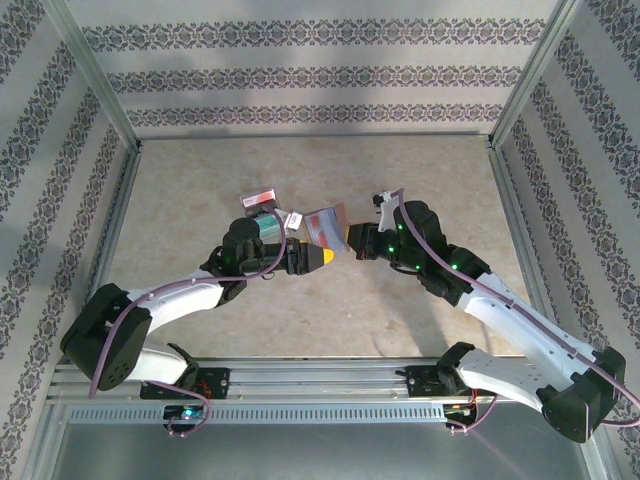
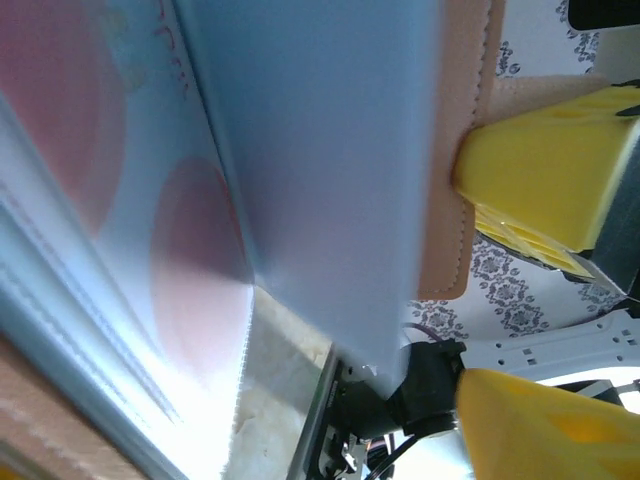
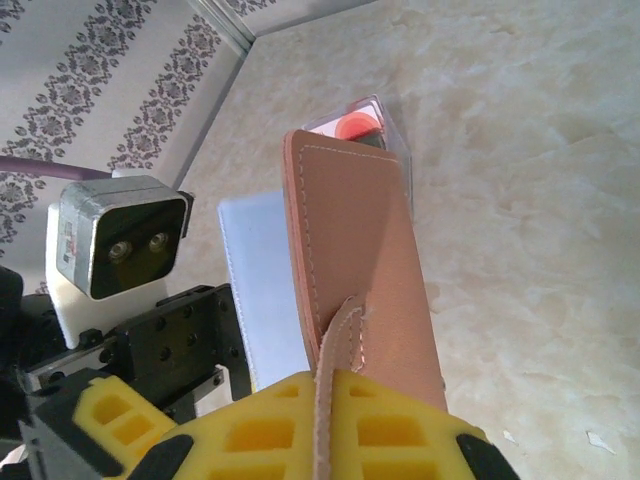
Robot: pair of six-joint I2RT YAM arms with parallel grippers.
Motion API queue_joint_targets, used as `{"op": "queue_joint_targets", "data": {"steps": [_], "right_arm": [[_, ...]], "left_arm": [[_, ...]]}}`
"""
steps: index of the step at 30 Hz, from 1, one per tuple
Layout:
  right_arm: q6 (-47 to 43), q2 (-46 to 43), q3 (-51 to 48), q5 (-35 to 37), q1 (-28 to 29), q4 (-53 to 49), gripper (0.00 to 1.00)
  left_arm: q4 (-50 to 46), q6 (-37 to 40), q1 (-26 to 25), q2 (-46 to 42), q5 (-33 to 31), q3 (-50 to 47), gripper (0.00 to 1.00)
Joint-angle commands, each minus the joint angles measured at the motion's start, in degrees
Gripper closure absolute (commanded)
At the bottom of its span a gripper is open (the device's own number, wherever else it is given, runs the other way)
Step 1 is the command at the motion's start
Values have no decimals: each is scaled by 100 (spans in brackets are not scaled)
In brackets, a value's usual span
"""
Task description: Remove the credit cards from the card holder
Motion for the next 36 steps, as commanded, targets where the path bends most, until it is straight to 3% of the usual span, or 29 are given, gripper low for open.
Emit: {"op": "queue_joint_targets", "data": {"steps": [1,5,7,10,16,25,29,31,33,36], "right_arm": [[79,-135,-83,-127,-18,300,100],[90,-144,-100,-184,-16,330,100],[67,-158,-110,-169,-20,334,100],[9,-159,-142,-70,-16,287,100],[-155,-42,-148,65,21,229,60],[-386,270,23,405,164,67,40],[-422,324,-18,273,168,228,40],[-396,335,-70,200,162,329,45],[-379,337,-105,162,152,390,55],[-304,283,-204,91,98,506,80]], "left_arm": [[506,-59,-116,100,65,111,41],[280,113,-124,23,-232,84,72],[83,256,-133,-92,-354,90,81],[-264,488,-147,-295,-433,128,85],[-819,793,-152,-599,-516,169,94],[-1042,903,-193,-715,-286,241,95],[-1035,972,-197,-735,-2,287,95],[-943,947,-197,-749,78,294,94],[-881,919,-196,-773,86,296,90],[-871,888,-195,-821,31,287,77]]}}
